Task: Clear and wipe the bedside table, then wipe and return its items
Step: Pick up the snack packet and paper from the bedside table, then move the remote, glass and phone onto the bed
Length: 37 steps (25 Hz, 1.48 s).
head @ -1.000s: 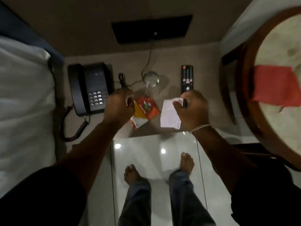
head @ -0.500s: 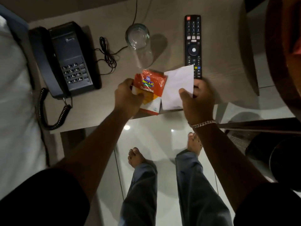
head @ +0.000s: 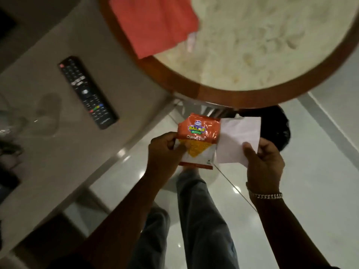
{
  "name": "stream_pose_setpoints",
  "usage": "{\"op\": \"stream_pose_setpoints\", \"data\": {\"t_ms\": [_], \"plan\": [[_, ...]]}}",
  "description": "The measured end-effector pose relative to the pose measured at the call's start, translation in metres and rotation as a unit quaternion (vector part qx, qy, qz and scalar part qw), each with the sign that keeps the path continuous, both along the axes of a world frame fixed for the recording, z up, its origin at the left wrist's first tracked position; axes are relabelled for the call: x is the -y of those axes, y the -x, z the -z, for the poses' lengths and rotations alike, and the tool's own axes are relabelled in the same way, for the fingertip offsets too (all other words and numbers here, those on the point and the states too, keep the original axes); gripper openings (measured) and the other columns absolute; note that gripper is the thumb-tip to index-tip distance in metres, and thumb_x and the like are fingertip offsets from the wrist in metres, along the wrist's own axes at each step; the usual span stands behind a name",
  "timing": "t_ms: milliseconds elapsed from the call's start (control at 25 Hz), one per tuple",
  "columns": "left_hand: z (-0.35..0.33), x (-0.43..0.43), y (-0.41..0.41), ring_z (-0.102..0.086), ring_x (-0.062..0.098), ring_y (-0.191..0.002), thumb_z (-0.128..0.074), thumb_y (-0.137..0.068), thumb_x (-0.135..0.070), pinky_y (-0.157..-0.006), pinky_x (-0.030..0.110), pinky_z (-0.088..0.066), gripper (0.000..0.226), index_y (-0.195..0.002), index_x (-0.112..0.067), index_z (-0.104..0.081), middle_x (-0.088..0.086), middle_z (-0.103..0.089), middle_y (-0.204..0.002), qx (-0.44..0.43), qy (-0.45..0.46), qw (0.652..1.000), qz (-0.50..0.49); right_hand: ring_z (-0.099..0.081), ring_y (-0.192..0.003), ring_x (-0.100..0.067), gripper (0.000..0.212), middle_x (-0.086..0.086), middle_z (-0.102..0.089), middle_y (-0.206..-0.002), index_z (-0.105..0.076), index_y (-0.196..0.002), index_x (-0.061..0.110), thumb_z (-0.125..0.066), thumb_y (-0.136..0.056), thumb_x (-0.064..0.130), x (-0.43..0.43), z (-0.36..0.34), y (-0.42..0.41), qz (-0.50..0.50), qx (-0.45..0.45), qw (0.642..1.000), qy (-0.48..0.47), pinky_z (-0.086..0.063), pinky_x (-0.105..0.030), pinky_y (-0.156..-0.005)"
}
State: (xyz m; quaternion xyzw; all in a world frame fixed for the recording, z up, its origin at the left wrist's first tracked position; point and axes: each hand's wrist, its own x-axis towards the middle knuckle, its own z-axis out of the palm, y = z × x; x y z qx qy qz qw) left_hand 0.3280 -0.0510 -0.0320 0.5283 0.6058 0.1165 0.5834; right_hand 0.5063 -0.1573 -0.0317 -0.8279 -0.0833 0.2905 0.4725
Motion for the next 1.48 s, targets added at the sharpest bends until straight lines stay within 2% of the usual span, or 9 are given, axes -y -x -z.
{"op": "stream_pose_setpoints", "data": {"t_ms": [200,400,600,800,960,1080,1280,1360,1480], "plan": [[0.034,0.024,-0.115,-0.064,0.01,-0.069,-0.072,-0.085,-0.017,-0.059,0.004,-0.049,0.015,-0.089,-0.002,-0.069,0.0,-0.068,-0.081,-0.017,-0.076,0.988,0.137,-0.057,-0.07,-0.019,0.016,-0.006,-0.062,-0.075,-0.062,-0.094,0.008,-0.066,-0.082,-0.003,0.025,0.034,-0.073,0.126,0.024,0.992,0.01,-0.05,-0.037,-0.073],[0.071,0.039,-0.19,-0.066,0.027,-0.107,-0.065,-0.089,-0.013,-0.093,0.038,-0.055,0.034,-0.122,-0.004,-0.062,0.014,-0.07,-0.12,-0.031,-0.029,0.994,0.096,-0.06,-0.076,-0.017,0.018,-0.006,-0.065,-0.083,-0.066,-0.098,0.001,-0.067,-0.084,0.013,0.021,0.083,-0.117,0.165,0.064,0.982,0.07,-0.046,-0.022,-0.072],[0.072,0.04,-0.168,-0.061,0.01,-0.106,-0.058,-0.093,-0.009,-0.073,-0.003,-0.042,0.043,-0.135,-0.005,-0.054,0.011,-0.067,-0.127,-0.036,-0.016,0.996,0.084,-0.054,-0.072,-0.014,0.022,0.003,-0.061,-0.076,-0.067,-0.087,0.007,-0.06,-0.089,0.028,0.024,0.091,-0.108,0.101,0.162,0.964,0.186,-0.033,-0.003,-0.058],[0.042,0.018,-0.092,-0.066,0.014,-0.105,-0.057,-0.095,-0.01,-0.088,0.013,-0.05,0.029,-0.122,-0.007,-0.064,0.008,-0.072,-0.117,-0.039,-0.033,0.998,0.048,-0.049,-0.06,0.001,0.016,0.0,-0.062,-0.072,-0.068,-0.08,0.002,-0.063,-0.089,0.014,-0.012,0.052,-0.023,-0.134,0.204,0.966,0.084,-0.034,0.004,-0.061],[0.02,-0.017,-0.009,-0.068,0.015,-0.099,-0.058,-0.094,-0.008,-0.091,0.034,-0.057,0.021,-0.111,-0.013,-0.069,0.002,-0.073,-0.107,-0.039,-0.043,0.991,-0.121,-0.064,-0.062,-0.016,0.029,-0.005,-0.069,-0.069,-0.068,-0.081,0.006,-0.055,-0.095,0.027,-0.075,0.025,0.063,-0.3,0.095,0.949,-0.001,-0.051,-0.018,-0.062],[0.012,-0.05,0.056,-0.069,0.023,-0.091,-0.058,-0.09,0.001,-0.088,0.046,-0.057,0.017,-0.102,-0.005,-0.07,0.012,-0.073,-0.099,-0.048,-0.115,0.96,-0.25,-0.064,-0.058,-0.02,0.03,-0.01,-0.069,-0.064,-0.067,-0.074,0.002,-0.057,-0.093,0.023,-0.13,0.015,0.122,-0.383,0.136,0.909,-0.087,-0.05,-0.029,-0.058],[0.026,-0.11,0.143,-0.065,0.014,-0.086,-0.061,-0.088,-0.007,-0.081,0.021,-0.053,0.013,-0.097,-0.013,-0.07,0.009,-0.072,-0.101,-0.08,-0.133,0.878,-0.454,-0.059,-0.07,-0.017,0.02,-0.009,-0.069,-0.079,-0.066,-0.091,0.008,-0.06,-0.09,0.027,-0.223,0.04,0.196,-0.492,0.147,0.855,-0.073,-0.046,-0.026,-0.069],[0.036,-0.126,0.152,-0.065,0.021,-0.092,-0.061,-0.088,-0.012,-0.084,0.026,-0.053,0.015,-0.079,-0.024,-0.062,0.0,-0.066,-0.092,-0.086,-0.106,0.894,-0.426,-0.063,-0.083,-0.02,0.028,-0.013,-0.072,-0.096,-0.061,-0.109,0.011,-0.064,-0.086,0.027,-0.252,0.055,0.214,-0.517,0.153,0.842,-0.033,-0.048,-0.026,-0.075],[0.04,-0.134,0.15,-0.061,0.015,-0.076,-0.064,-0.082,-0.004,-0.057,0.011,-0.043,0.015,-0.077,-0.018,-0.066,-0.004,-0.062,-0.077,-0.06,-0.098,0.912,-0.394,-0.067,-0.094,-0.025,0.036,-0.015,-0.071,-0.106,-0.062,-0.112,0.007,-0.07,-0.082,0.025,-0.273,0.069,0.226,-0.53,0.128,0.838,0.018,-0.055,-0.035,-0.086]]}}
